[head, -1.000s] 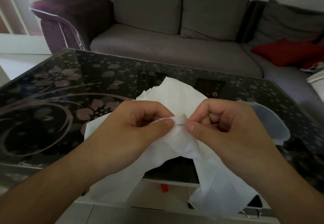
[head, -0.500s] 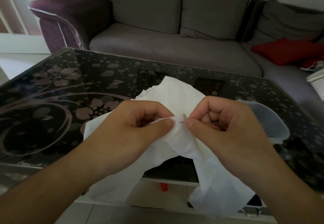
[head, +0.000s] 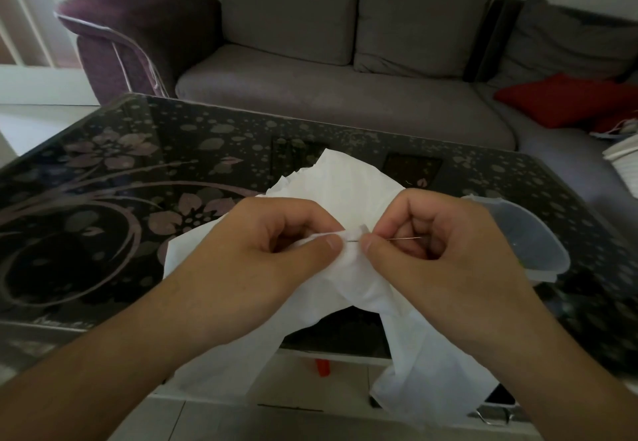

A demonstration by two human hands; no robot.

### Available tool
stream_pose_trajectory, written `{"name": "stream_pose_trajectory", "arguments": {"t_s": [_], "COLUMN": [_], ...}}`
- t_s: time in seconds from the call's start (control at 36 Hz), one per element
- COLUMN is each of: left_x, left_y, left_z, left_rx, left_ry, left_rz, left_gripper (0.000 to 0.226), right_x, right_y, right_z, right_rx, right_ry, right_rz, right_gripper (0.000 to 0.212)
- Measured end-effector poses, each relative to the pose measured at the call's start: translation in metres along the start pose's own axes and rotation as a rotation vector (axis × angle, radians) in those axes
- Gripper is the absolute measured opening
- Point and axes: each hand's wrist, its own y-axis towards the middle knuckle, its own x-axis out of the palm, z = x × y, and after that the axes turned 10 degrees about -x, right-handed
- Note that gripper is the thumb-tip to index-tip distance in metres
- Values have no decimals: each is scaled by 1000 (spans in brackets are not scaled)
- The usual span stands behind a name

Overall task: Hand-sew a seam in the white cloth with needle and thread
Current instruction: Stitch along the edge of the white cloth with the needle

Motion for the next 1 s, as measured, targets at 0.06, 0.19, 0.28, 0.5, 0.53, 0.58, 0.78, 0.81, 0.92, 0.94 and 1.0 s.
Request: {"name": "stream_pose_trajectory", "arguments": {"t_s": [0.06,0.19,0.28,0.5,0.53,0.58,0.78,0.81,0.92,0.94,1.0], "left_x": [0,1,1,2,2,1,2,2,3,4,4], "left_y": [0,1,1,0,0,0,1,1,2,2,2], "left_z": [0,-1,-1,-1,-1,-3,-3,-3,-6,-7,-8], "left_rx": [-1,5,5,7,6,3,16,20,27,27,25], "left_ry": [8,27,29,24,25,25,53,59,83,94,110], "left_rz": [-2,-6,-4,-8,-7,-11,10,16,38,46,67], "left_gripper": [18,18,18,18,18,18,18,18,17,16,15], "right_x": [1,3,4,3,3,3,3,3,4,5,5], "right_y": [0,0,-1,1,1,1,1,1,0,0,0], "right_z": [-1,-4,-6,-9,-9,-8,-6,-6,-8,-8,-7], "right_rx": [11,37,59,46,53,69,71,66,56,58,63], "right_ry": [-6,-13,15,91,93,87,38,40,60,59,56], "right_rz": [9,13,13,-44,-53,-62,-31,-34,-36,-33,-30], "right_gripper": [14,17,18,10,12,14,11,12,14,15,16]}}
